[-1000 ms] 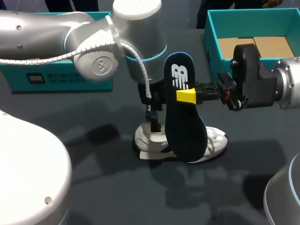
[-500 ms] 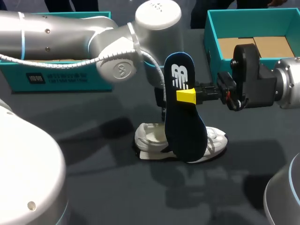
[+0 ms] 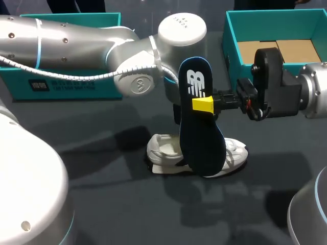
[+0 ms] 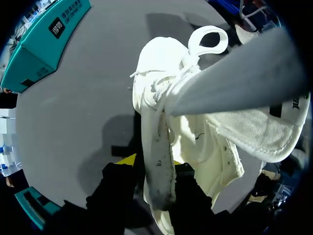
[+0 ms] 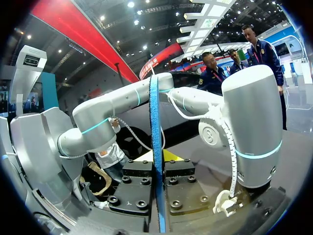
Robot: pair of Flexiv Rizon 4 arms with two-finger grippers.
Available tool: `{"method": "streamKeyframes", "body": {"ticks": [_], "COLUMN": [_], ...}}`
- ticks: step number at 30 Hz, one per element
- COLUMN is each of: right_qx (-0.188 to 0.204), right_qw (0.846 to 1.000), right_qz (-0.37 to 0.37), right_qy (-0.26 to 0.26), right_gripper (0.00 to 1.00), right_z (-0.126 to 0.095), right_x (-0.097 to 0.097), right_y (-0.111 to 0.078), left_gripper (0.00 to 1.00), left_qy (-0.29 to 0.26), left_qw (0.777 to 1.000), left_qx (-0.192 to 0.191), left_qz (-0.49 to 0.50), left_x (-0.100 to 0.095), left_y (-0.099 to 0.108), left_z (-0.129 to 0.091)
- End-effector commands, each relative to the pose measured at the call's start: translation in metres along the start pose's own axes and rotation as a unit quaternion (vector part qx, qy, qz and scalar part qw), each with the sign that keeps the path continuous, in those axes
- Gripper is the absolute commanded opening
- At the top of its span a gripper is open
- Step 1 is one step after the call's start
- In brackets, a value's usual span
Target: Take the shoe out of the shoebox, open the shoe tongue, remove and reinsert the insole, then place the shoe into the shoebox
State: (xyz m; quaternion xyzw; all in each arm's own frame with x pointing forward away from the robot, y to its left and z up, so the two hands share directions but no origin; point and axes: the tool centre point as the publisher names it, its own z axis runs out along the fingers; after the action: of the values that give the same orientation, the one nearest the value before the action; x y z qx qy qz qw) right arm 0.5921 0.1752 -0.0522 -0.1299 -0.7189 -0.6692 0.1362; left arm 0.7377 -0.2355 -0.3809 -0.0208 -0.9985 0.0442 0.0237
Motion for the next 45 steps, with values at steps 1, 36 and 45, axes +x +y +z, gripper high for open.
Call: {"method": "streamKeyframes", "body": {"ticks": [1, 36, 45], "right_qx": [0.0, 0.0, 0.0], "right_qw": [1.0, 1.0, 1.0], "right_qz": [0.001, 0.001, 0.001], "right_qy": [-0.002, -0.002, -0.002], "right_gripper": [0.0, 0.0, 0.0], "right_z": [0.001, 0.001, 0.001], "right_x": [0.002, 0.002, 0.002], "right_y": [-0.001, -0.001, -0.001], "left_gripper": [0.0, 0.0, 0.0], "left_qy": [0.003, 0.086, 0.08], "left_qw": [1.0, 0.911, 0.841], "left_qx": [0.0, 0.002, -0.031], "left_qz": [0.004, 0.402, 0.534], "left_x": [0.0, -0.002, 0.003], "left_y": [0.002, 0.005, 0.003], "left_z": [-0.001, -0.065, -0.077]}}
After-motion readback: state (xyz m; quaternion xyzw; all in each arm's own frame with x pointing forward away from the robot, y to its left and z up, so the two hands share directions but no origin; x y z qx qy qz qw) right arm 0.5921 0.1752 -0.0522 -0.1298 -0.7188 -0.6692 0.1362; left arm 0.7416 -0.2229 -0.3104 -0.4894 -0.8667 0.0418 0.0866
